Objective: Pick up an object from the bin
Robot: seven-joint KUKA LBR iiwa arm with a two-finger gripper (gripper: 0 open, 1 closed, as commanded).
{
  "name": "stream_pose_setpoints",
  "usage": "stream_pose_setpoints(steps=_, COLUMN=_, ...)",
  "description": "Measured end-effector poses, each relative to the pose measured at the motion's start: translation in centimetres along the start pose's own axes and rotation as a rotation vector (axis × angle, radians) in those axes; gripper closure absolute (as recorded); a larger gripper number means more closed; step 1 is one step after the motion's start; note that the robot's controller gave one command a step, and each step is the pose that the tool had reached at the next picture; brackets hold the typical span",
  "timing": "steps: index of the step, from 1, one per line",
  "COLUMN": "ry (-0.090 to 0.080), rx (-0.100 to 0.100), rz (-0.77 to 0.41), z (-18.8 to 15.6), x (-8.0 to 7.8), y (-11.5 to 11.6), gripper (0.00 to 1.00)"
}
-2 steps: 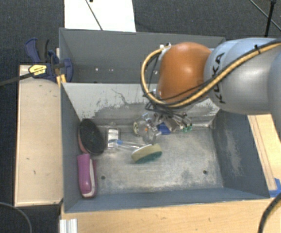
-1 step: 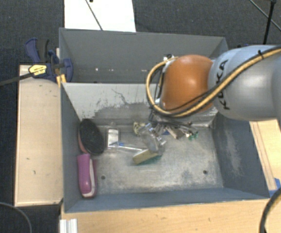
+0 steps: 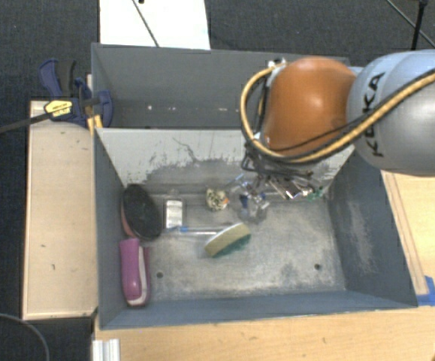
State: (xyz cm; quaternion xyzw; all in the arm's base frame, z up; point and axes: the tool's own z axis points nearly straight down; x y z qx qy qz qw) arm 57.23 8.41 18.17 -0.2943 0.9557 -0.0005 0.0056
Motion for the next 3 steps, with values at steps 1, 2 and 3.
stream_pose_setpoints(steps=1, ry=0.007, rx=-0.004, rz=0.002, z=0.4, x=0.1, y=0.1, gripper=0.0)
stream_pose_setpoints(steps=2, ry=0.014, rx=-0.008, rz=0.007, z=10.5, x=0.1, y=0.5, gripper=0.0)
stream_pose_setpoints(steps=3, ry=0.007, rx=-0.004, rz=0.008, z=10.1, x=-0.1, y=0.4, gripper=1.0)
